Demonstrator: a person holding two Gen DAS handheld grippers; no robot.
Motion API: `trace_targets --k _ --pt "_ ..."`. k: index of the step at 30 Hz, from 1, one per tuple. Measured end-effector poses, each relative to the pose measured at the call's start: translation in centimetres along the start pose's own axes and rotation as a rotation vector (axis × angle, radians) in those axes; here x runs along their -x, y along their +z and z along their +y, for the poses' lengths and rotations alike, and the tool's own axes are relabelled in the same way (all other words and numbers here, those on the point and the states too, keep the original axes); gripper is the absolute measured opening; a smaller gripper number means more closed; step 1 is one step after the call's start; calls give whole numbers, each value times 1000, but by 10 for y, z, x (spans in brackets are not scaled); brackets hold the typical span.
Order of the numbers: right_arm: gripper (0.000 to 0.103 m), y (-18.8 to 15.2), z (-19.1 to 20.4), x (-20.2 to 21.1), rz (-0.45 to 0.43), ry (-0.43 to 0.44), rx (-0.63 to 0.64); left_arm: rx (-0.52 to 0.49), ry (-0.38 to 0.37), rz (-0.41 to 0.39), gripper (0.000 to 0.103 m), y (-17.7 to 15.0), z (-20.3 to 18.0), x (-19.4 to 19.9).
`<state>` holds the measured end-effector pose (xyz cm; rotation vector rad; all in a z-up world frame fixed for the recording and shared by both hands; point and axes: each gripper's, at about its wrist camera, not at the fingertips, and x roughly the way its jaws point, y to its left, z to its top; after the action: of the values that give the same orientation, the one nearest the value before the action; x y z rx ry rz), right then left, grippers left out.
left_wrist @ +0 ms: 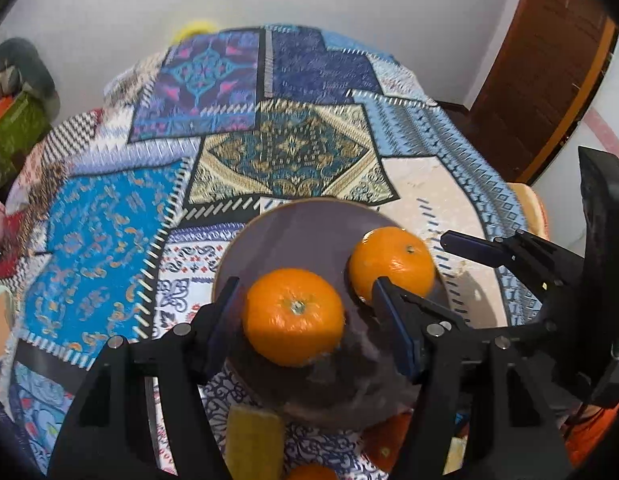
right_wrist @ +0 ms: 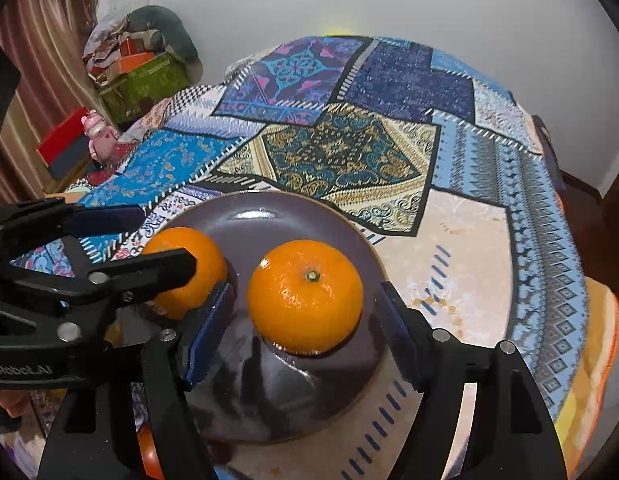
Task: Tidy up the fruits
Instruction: 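Lower the oranges onto the purple plate and open both grippers, then withdraw both grippers from the plate toward the red tomatoes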
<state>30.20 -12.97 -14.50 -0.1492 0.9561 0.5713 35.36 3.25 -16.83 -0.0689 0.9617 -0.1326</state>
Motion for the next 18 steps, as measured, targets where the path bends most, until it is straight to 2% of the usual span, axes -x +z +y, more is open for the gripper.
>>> trace_targets --k 10,18 --pt "70 -11 1 66 -98 -37 -21 -29 2 -90 66 -18 -12 72" --pt "73 -34 2 105 -140 -59 -41 -54 3 -118 67 -47 -24 111"
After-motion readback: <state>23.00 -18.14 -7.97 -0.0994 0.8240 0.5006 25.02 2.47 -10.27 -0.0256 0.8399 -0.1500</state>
